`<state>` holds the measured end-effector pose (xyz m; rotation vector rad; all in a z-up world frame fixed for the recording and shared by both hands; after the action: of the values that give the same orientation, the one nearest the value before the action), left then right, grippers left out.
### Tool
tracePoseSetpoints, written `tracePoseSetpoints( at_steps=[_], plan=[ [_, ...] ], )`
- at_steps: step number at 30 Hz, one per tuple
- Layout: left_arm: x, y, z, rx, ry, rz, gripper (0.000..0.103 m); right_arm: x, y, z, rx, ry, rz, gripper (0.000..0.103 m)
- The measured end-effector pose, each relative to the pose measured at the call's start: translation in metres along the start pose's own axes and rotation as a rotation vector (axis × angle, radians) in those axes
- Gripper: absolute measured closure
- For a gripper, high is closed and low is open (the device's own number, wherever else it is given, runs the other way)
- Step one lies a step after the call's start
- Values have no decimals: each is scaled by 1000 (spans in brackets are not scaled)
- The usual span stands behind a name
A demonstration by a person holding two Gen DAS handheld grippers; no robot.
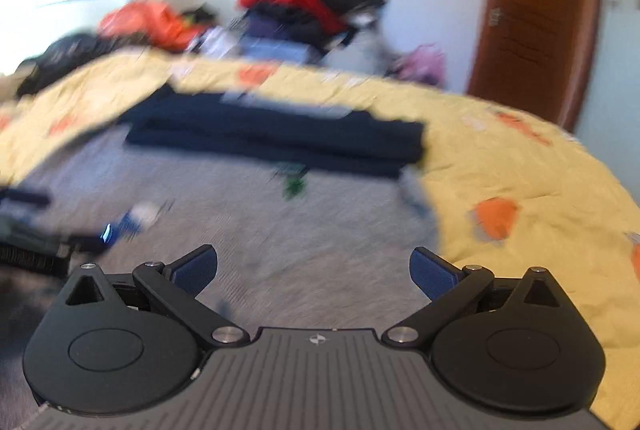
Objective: Fold small clothes
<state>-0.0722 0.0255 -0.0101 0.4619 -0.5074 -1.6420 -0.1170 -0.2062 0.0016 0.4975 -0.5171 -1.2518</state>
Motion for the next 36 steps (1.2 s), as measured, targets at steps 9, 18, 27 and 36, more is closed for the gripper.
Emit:
tracePoseSetpoints(
  at_steps=[9, 18, 27, 36],
  plan=[
    [0, 0, 0, 0, -3, -2, 0, 8, -25, 9, -71, 63, -70, 0],
    [15, -30, 28, -52, 10, -54, 0, 9, -24, 6, -63, 67, -69, 0],
    [10, -37, 26, -7, -15, -23, 0, 5, -32, 18, -89, 70, -89, 0],
    [11, -38, 28, -11, 4, -11, 0, -1, -40, 20, -63, 60, -69, 0]
  ],
)
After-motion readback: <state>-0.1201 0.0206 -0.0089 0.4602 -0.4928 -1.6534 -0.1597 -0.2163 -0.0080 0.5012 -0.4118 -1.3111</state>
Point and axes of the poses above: each gripper's, at about its wrist camera, not at the fingertips, and z roughly against the way its jaws point, x to its right, y to its top, the point moved 2 cm from there along -z, roughly the way its jaws point, and after that the axes turned 14 degrees about -x, right-handed, at the moved point
